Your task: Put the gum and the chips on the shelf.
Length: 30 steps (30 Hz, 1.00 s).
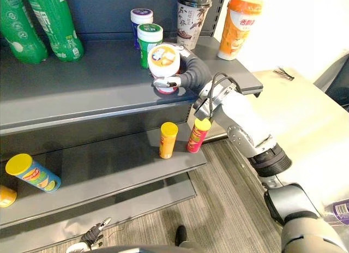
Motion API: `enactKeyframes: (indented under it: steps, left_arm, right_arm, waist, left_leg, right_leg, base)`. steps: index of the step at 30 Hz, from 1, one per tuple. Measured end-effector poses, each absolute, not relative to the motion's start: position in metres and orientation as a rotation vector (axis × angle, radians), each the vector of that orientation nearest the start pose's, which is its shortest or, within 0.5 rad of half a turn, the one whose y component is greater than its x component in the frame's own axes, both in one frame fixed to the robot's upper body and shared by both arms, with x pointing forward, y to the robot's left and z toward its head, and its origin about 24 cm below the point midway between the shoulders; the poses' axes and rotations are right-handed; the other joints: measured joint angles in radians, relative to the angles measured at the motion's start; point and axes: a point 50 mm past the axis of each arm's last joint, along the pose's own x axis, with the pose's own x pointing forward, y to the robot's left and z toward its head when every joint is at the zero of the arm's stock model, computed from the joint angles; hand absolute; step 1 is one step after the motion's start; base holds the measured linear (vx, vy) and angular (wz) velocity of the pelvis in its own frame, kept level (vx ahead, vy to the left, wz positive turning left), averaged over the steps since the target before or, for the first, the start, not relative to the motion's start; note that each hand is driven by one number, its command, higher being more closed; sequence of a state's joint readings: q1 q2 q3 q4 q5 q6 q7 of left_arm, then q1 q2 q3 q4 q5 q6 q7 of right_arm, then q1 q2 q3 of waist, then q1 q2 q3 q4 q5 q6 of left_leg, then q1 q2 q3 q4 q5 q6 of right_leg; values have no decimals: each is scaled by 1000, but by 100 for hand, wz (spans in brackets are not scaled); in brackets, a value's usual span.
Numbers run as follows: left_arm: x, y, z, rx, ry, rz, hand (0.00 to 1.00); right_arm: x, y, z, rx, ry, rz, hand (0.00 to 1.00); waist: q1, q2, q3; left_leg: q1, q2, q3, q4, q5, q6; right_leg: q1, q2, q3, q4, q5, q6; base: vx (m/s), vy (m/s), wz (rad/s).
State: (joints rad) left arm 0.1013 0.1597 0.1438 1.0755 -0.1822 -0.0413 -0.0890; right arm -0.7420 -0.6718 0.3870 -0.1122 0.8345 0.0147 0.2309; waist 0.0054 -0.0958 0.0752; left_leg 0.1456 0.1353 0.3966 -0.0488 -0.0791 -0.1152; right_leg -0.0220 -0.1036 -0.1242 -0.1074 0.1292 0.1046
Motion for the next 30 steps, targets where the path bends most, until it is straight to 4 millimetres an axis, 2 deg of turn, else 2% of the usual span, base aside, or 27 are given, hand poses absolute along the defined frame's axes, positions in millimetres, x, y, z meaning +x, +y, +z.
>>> enactKeyframes:
  steps: [10, 30]
  left_arm:
    - [84, 227, -158, -136, 1084, 266, 0]
    - [87, 225, -158, -126, 1088, 247, 0]
  right_arm:
    - [304, -109, 247, -34, -492, 832, 100]
    - [319, -122, 239, -10, -438, 727, 100]
  waist:
    - [2, 0, 0]
    - [11, 4, 0]
  left_leg:
    - [0, 0, 0, 4, 0, 0]
    - [0, -1, -5, 9, 0, 0]
  right_leg:
    - [1, 0, 0, 0, 1, -2]
    - [7, -3, -4, 0, 1, -2]
  base:
    - [-7, -5, 0]
    - [0, 0, 0]
